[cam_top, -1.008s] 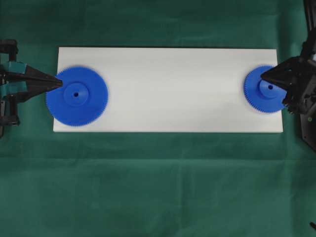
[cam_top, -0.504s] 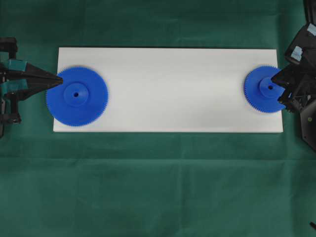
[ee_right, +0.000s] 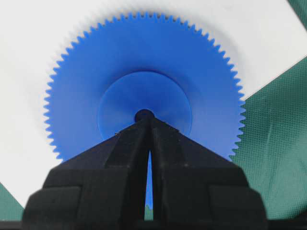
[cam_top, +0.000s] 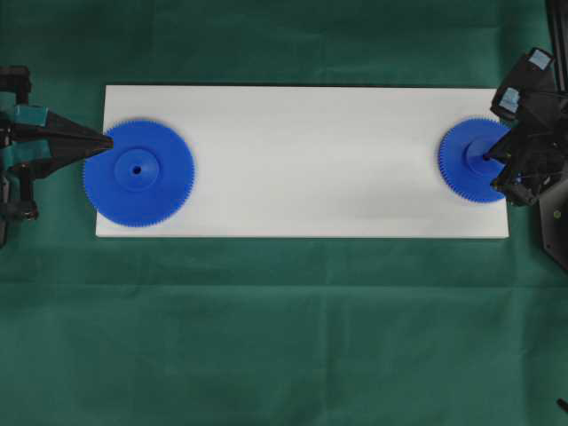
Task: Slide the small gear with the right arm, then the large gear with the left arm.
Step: 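Press the right gripper tip down on the small gear's hub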
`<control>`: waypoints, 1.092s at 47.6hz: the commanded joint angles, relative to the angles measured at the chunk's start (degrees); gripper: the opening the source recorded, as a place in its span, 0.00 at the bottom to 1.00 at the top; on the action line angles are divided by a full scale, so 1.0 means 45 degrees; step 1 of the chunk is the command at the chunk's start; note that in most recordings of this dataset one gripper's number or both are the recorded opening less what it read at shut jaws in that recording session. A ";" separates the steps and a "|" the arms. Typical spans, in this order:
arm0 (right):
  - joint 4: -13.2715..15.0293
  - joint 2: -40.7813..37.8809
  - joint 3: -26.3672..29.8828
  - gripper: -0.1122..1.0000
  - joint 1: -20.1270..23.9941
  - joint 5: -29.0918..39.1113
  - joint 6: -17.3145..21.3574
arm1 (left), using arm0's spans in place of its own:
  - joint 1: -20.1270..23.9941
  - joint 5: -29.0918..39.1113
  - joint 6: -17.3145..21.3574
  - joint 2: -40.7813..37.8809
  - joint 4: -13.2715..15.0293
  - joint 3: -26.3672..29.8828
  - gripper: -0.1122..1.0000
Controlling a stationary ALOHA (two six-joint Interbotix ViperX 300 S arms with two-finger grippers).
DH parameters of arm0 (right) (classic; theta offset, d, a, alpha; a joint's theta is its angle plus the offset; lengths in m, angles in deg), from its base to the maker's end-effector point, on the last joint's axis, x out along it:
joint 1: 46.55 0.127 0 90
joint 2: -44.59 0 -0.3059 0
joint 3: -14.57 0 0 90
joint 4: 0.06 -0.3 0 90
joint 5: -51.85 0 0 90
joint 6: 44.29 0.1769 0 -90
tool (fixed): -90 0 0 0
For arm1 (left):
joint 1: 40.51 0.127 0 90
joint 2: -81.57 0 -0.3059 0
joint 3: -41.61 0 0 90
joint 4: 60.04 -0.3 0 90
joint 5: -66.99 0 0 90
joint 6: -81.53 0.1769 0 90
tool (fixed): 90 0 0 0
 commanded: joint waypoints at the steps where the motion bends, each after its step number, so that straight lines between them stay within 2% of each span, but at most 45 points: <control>1: -0.0039 -0.0195 0.0313 0.55 0.0020 -0.0039 0.0020 | 0.0059 0.0059 0.0000 -0.0098 0.0020 0.0137 0.11; 30: -0.0156 -0.0742 0.0078 0.55 0.0117 -0.0957 0.0078 | 0.0059 0.0137 0.0000 -0.0098 0.0020 0.0156 0.11; 38: -0.0098 -0.1328 0.0020 0.55 0.0117 -0.0898 0.0430 | 0.0059 0.0156 0.0000 -0.0098 0.0020 0.0137 0.11; 52: -0.0059 -0.1445 0.0059 0.55 0.0117 -0.0898 0.0449 | 0.0059 0.0137 0.0000 -0.0098 0.0000 0.0156 0.11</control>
